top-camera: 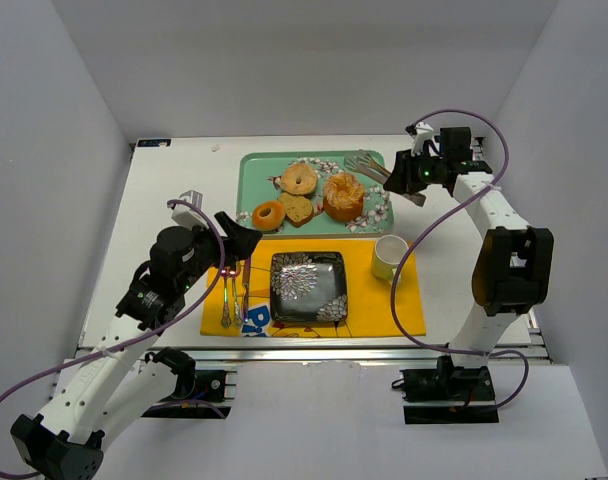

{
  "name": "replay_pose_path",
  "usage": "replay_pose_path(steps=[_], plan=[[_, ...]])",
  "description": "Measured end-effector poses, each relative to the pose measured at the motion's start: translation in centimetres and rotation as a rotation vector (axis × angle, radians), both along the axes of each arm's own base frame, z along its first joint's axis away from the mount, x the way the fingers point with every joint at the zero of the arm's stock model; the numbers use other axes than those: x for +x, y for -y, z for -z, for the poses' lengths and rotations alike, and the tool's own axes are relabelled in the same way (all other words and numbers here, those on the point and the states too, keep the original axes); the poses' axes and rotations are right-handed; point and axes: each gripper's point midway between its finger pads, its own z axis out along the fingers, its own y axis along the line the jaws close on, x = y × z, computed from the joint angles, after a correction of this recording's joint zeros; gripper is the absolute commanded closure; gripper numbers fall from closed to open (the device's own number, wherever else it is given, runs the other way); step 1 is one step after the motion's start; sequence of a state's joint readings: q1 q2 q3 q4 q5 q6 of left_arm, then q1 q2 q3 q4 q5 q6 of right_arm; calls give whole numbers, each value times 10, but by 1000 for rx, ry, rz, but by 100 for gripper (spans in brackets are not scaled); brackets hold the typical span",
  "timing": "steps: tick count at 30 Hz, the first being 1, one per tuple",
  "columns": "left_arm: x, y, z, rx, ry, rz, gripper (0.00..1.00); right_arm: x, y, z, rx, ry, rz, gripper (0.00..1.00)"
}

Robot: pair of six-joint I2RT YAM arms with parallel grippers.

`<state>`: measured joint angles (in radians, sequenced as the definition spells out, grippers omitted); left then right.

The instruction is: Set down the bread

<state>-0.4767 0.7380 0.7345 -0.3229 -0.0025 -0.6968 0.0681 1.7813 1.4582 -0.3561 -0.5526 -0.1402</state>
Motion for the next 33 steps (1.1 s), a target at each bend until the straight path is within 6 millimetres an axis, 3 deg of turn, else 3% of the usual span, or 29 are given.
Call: replay_pose_path(steps=[11,23,27,33], plan=[[0,0,0,0,0,-2,14,-18,2,15,-52,-69,-49,51],[0,0,0,-3,0,-3,14,-19,5,28,-96,-118,-80,52],[0,0,0,-3,-1,-4,14,-18,6,33,-102,-132,-85,59],[1,-1,0,-1,0,-9,14,-21,2,33,-93,-139,-103,80]])
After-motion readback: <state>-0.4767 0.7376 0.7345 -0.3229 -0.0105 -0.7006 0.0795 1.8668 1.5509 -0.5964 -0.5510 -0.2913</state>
